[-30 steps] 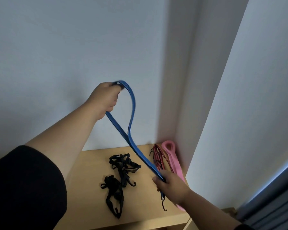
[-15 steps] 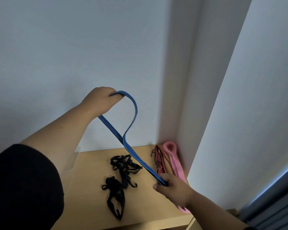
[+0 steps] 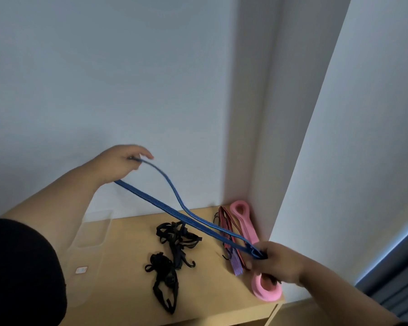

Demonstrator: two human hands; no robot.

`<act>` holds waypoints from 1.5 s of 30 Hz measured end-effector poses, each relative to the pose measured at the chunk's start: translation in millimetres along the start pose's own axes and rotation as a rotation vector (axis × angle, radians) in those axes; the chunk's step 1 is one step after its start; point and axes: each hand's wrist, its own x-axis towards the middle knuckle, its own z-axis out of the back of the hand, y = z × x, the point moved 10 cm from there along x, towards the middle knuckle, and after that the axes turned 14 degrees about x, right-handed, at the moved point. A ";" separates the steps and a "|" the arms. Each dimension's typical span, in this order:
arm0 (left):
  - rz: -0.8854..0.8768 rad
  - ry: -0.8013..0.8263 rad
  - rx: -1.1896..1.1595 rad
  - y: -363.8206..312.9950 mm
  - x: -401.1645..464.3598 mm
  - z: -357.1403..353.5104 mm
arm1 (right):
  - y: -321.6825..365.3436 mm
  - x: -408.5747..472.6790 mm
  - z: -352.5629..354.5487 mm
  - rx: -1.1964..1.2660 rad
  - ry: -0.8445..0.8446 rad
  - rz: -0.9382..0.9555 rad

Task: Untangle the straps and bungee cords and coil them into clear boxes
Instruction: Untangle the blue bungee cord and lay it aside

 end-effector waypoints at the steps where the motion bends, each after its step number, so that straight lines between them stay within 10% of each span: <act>1: -0.084 0.104 0.155 -4.8 -5.2 -13.0 | 0.7 -1.5 11.7 -0.011 -0.047 -0.011; 6: -0.202 0.636 0.570 9.2 -51.4 -105.8 | 26.4 -11.4 62.1 -0.069 -0.233 0.036; 11: -0.204 0.556 0.701 26.3 -80.6 -177.6 | 95.8 -18.9 70.0 -0.145 -0.306 0.259; 18: 0.005 0.493 0.280 8.1 -116.4 -258.8 | 189.3 -16.0 29.8 -0.245 -0.254 0.442; 28: 0.024 0.274 -1.021 -144.7 -86.3 -227.0 | 217.9 -6.0 -9.9 -0.417 -0.228 0.431; 40: -0.053 0.167 -0.832 -164.7 -86.0 -178.9 | 99.9 -46.8 111.3 -0.196 -0.472 0.291; 45: -0.155 0.222 -1.298 -208.6 -85.5 -159.3 | 25.7 -26.9 56.7 -0.086 -0.257 0.189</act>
